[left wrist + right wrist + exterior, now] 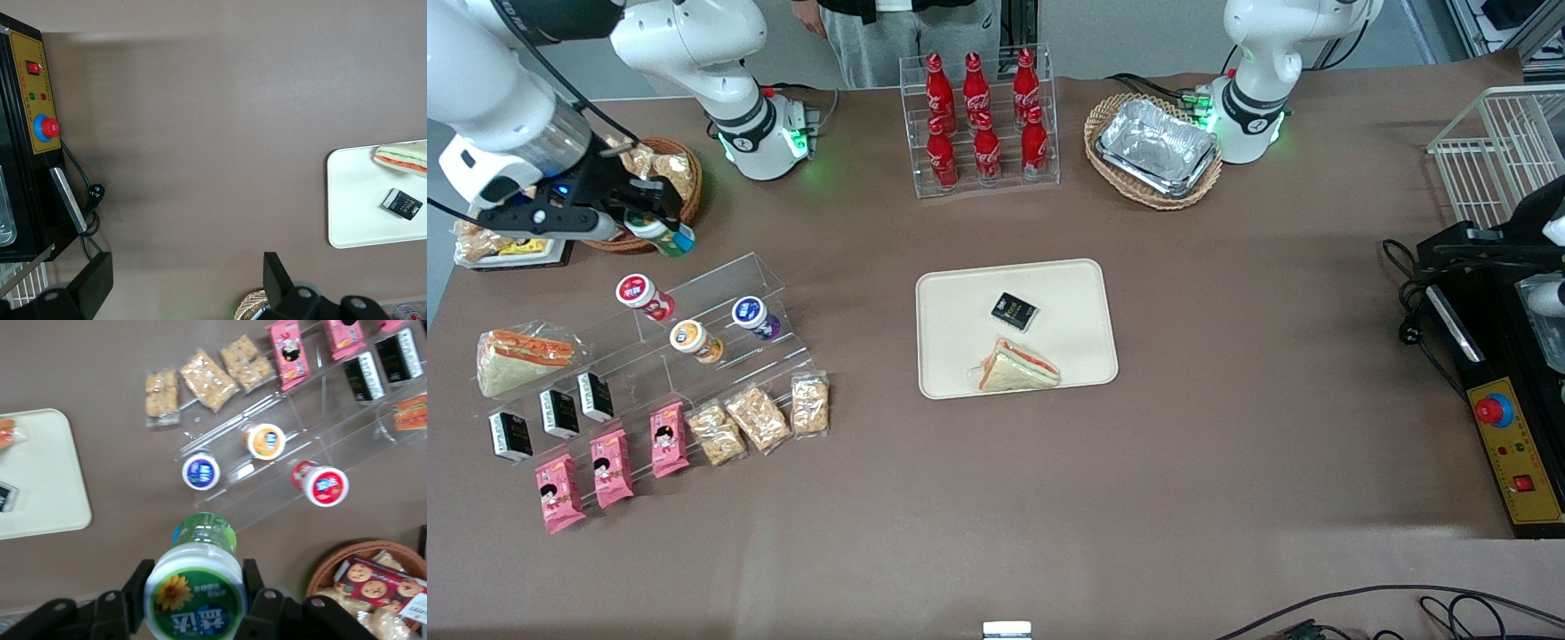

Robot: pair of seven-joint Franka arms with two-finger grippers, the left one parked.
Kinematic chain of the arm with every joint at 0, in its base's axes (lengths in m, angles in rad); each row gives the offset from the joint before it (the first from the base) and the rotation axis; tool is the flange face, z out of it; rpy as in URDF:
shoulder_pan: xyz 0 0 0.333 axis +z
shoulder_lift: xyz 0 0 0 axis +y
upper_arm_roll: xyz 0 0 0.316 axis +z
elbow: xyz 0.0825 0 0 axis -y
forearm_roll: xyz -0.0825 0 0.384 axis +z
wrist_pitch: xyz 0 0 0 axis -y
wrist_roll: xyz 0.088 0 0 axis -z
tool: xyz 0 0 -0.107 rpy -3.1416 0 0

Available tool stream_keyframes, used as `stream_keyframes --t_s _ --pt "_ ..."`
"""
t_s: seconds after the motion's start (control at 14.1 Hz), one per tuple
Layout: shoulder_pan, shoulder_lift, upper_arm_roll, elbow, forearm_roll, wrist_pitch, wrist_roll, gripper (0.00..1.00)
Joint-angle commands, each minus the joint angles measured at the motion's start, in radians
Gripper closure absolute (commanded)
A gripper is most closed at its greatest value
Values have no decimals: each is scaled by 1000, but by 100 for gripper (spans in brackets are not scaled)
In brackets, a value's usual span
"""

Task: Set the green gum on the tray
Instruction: 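Carry the green bottle with the right gripper over the cream tray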

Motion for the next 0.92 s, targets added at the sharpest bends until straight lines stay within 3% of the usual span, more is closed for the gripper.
stream_keyframes --t_s 0.0,0.42,0.85 --pt "31 113 15 147 76 -59 96 68" --pt "241 219 15 170 93 10 393 68" --pt "458 303 13 2 98 334 647 68"
